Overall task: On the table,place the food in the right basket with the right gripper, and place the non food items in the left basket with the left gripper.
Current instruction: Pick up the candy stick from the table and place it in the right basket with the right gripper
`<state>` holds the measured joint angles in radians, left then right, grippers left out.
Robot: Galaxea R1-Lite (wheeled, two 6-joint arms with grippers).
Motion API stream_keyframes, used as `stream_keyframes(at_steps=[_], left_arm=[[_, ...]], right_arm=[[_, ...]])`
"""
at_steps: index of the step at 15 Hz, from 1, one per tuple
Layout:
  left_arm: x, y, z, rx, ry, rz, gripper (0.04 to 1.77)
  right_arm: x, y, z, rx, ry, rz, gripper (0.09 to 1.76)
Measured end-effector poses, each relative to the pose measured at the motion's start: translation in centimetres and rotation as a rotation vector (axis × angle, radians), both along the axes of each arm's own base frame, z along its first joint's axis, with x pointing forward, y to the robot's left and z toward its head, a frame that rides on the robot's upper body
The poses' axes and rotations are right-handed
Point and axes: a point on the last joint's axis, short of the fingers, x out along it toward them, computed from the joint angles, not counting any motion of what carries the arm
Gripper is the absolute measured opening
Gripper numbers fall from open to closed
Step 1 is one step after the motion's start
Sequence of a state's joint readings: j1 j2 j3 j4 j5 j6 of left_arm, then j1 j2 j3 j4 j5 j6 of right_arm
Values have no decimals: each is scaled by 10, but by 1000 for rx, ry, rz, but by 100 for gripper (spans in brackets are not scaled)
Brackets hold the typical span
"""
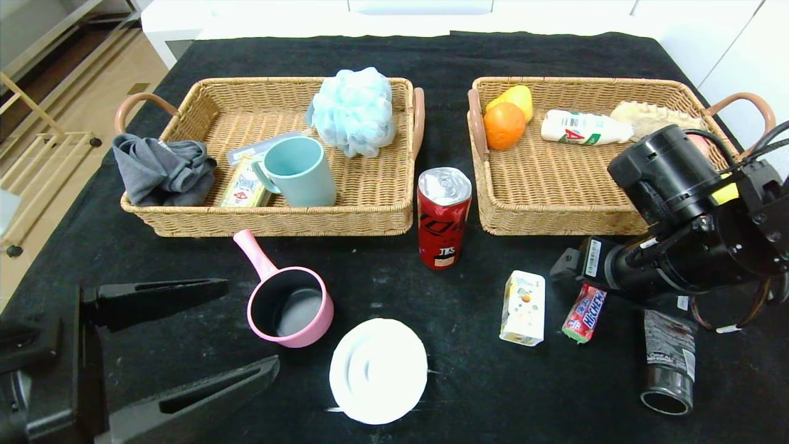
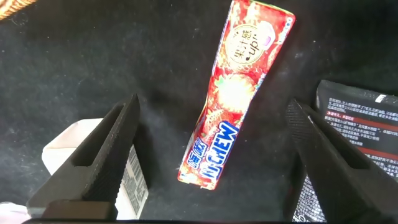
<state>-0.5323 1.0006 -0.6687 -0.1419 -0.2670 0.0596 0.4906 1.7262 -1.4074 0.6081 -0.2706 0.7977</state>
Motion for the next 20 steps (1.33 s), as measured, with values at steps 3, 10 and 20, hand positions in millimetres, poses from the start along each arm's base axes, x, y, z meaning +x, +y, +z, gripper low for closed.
stream_keyframes(at_steps=[3, 10, 20], left_arm=[[0, 0, 0, 0, 0, 0, 172], [0, 0, -2, 14, -3, -2, 172], [0, -1, -6, 29, 2, -9, 172]], right_arm=[[0, 0, -1, -1, 5, 0, 146], [2, 1, -5, -1, 18, -8, 30], [3, 3, -9, -6, 28, -7, 31]])
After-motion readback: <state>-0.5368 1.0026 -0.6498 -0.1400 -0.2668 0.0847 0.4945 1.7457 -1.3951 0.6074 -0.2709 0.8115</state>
